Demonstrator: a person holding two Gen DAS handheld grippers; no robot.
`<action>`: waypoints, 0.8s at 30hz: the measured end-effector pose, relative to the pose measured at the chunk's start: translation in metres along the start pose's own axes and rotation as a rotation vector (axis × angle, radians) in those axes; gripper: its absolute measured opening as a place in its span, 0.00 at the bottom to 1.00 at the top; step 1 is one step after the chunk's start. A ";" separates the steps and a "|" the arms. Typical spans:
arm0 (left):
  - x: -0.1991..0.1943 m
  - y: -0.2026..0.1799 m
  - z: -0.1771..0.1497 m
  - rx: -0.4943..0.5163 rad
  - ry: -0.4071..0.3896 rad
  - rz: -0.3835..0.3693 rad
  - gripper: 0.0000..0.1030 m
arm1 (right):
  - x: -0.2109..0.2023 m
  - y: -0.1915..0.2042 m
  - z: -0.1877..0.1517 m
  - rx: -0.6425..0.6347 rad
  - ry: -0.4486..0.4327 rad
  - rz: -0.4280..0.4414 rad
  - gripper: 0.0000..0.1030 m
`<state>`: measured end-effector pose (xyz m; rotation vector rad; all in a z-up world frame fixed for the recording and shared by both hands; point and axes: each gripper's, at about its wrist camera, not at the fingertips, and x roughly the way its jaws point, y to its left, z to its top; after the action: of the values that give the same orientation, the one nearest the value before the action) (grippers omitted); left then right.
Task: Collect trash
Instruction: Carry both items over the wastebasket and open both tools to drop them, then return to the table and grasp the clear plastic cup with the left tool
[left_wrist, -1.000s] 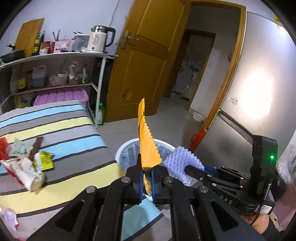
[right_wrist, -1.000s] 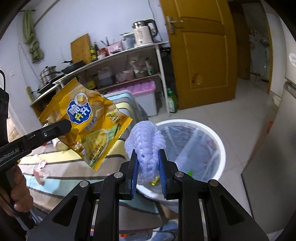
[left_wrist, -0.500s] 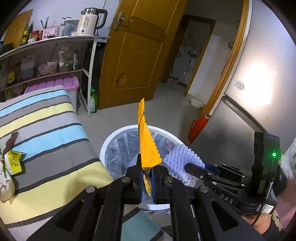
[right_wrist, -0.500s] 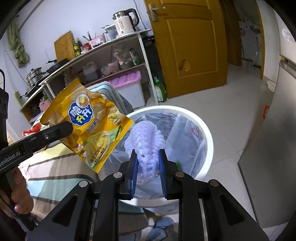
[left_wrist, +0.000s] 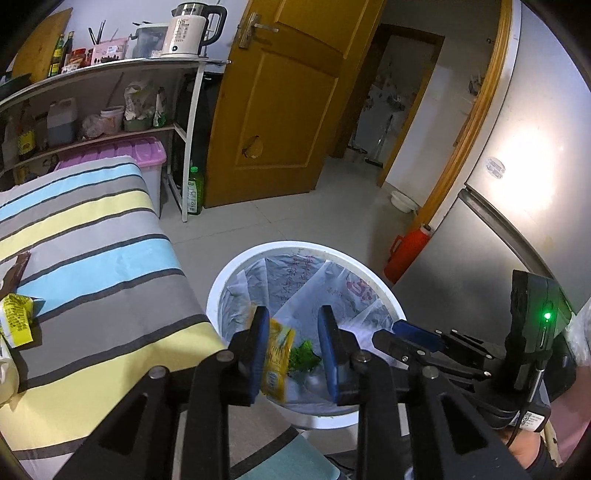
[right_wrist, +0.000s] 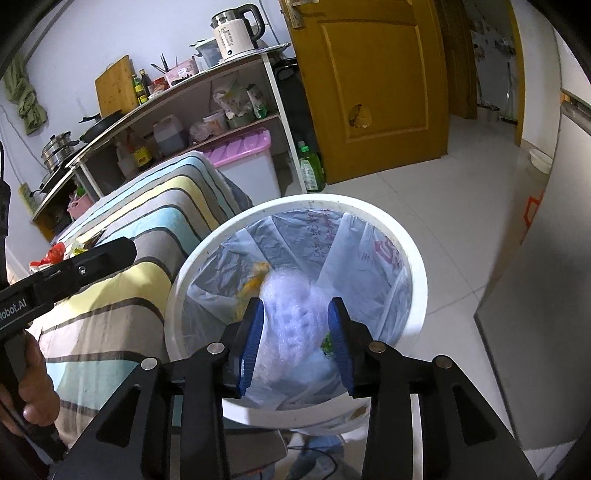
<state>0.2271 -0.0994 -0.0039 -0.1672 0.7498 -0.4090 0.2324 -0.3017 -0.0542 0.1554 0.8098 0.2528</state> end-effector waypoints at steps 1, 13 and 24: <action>-0.001 0.000 -0.001 0.001 -0.002 0.000 0.28 | -0.001 0.000 0.000 -0.001 -0.004 -0.004 0.37; -0.046 0.002 -0.011 0.007 -0.074 0.010 0.28 | -0.043 0.023 -0.002 -0.037 -0.074 0.014 0.41; -0.104 0.017 -0.030 -0.013 -0.158 0.088 0.28 | -0.079 0.077 -0.011 -0.128 -0.132 0.098 0.41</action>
<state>0.1429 -0.0406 0.0348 -0.1763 0.6022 -0.3037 0.1590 -0.2497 0.0111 0.0906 0.6538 0.3821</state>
